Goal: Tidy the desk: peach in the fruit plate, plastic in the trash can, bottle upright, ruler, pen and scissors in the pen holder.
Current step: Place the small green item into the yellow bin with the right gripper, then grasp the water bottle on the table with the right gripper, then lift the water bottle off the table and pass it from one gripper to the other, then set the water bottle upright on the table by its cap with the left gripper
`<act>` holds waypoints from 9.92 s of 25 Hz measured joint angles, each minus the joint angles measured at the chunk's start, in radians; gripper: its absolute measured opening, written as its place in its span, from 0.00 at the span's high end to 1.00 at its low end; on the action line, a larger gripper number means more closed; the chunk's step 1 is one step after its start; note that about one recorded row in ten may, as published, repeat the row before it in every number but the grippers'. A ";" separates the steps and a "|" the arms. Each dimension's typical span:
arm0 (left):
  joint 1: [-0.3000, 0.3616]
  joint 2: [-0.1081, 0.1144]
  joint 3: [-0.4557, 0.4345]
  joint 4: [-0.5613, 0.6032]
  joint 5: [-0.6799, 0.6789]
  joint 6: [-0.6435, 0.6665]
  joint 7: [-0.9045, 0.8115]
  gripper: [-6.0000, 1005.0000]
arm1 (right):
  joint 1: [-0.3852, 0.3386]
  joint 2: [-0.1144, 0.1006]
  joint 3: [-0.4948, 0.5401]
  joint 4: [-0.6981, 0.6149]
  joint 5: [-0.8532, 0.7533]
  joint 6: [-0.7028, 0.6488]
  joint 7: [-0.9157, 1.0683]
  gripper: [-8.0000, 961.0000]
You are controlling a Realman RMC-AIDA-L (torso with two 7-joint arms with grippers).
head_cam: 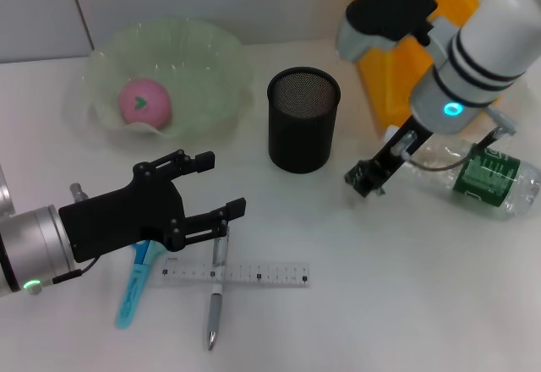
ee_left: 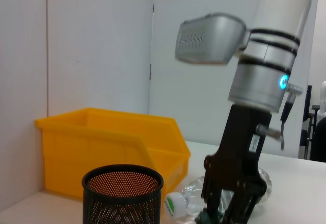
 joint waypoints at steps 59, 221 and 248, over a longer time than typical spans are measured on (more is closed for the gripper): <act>-0.004 0.001 0.000 0.006 -0.003 0.012 -0.013 0.20 | -0.116 -0.042 0.263 -0.510 -0.205 -0.412 -0.306 0.12; -0.090 -0.006 0.062 -0.142 -0.330 0.245 -0.057 0.21 | -0.276 0.008 0.224 0.547 1.186 -0.048 -1.637 0.18; -0.097 -0.003 0.054 -0.143 -0.344 0.262 -0.048 0.54 | -0.283 0.006 0.205 0.545 1.189 -0.065 -1.664 0.18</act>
